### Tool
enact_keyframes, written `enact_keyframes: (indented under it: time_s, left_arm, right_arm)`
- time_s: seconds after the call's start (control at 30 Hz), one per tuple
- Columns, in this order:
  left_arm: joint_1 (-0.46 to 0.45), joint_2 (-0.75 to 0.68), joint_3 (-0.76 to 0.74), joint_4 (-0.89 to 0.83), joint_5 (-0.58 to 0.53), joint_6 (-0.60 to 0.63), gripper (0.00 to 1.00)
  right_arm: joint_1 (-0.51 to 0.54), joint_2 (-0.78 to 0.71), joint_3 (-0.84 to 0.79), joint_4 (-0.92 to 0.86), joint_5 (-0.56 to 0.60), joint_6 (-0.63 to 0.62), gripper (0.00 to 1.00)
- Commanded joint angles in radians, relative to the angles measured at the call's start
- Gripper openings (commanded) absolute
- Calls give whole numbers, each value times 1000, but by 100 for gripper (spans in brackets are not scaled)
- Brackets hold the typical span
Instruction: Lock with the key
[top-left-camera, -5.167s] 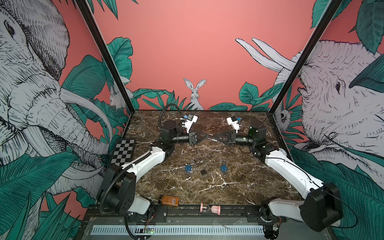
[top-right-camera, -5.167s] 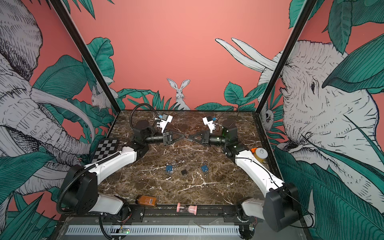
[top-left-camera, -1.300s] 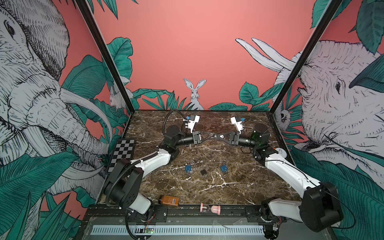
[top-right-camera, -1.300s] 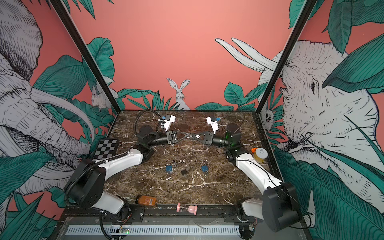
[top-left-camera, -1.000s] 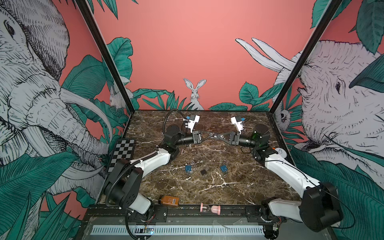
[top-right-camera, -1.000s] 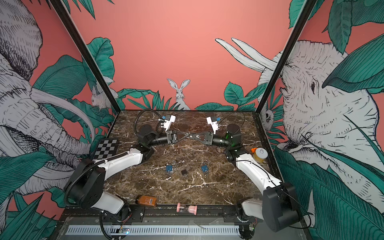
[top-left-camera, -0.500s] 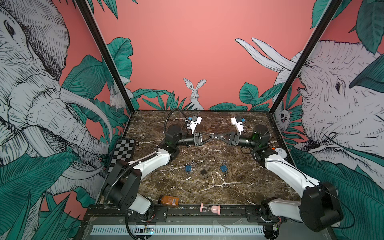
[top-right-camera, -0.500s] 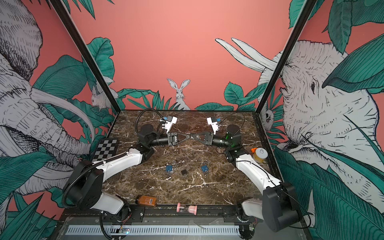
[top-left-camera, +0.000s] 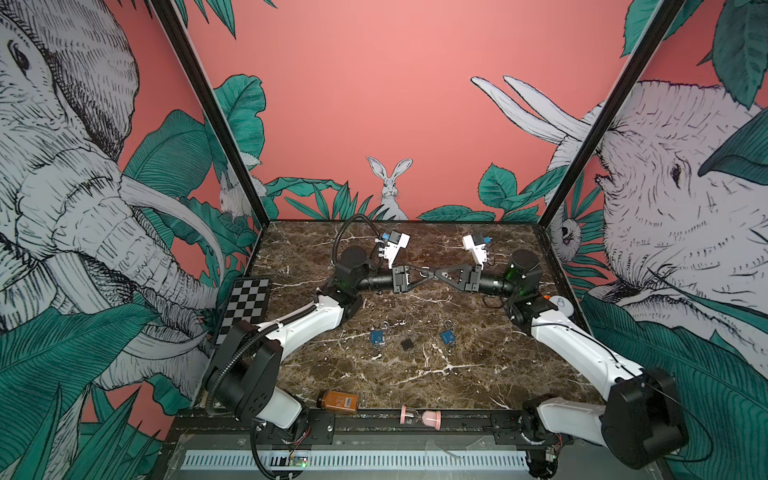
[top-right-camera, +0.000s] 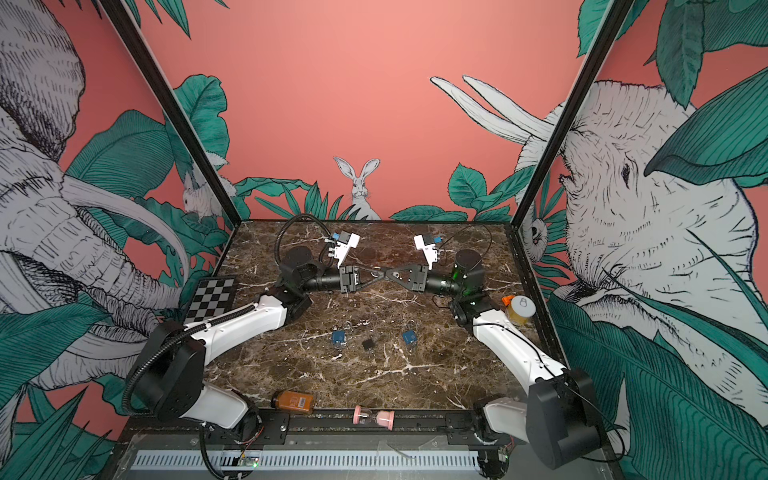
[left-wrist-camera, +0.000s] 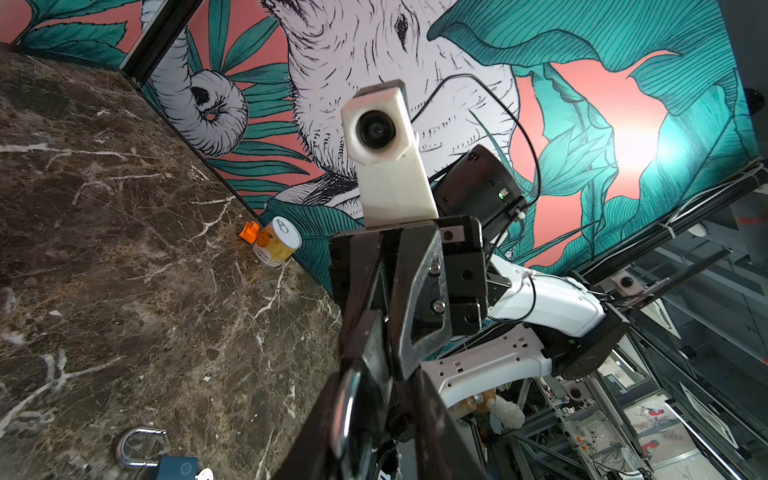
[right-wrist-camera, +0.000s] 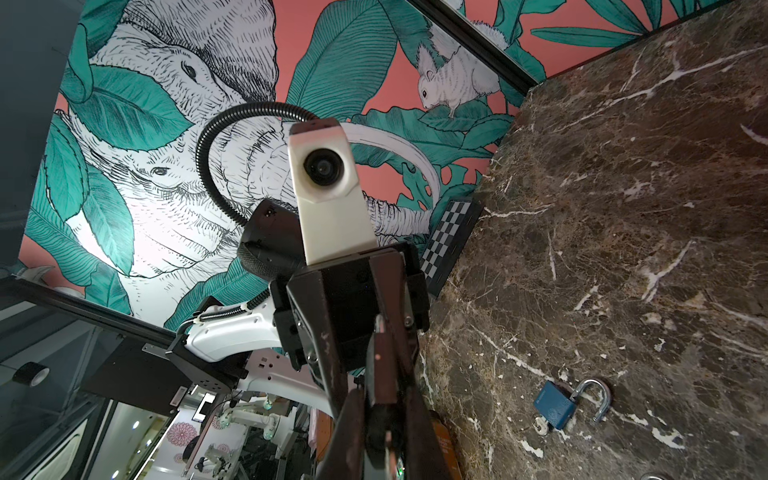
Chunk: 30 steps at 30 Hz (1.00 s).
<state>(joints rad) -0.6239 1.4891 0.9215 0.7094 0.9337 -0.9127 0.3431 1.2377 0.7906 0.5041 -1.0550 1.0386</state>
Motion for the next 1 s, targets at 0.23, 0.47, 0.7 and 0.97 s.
enact_keyframes:
  time_s: [0.23,0.47,0.7,0.97]
  left_arm:
    - [-12,-17,34,11,20,21,22]
    - [-19,-3,34,52,28,-5,16]
    - [-19,-60,-37,42,-82,103,0]
    - [-5,-89,-43,93,-17,91,0]
  right_arm:
    - [17,-7,-2,28,-16,-31,0]
    - [32,-11,5,-32,-26,-88,0]
    - [24,-80,15,-192,78,-229,17]
    - [-15,-184,-7,-277,180,-337,43]
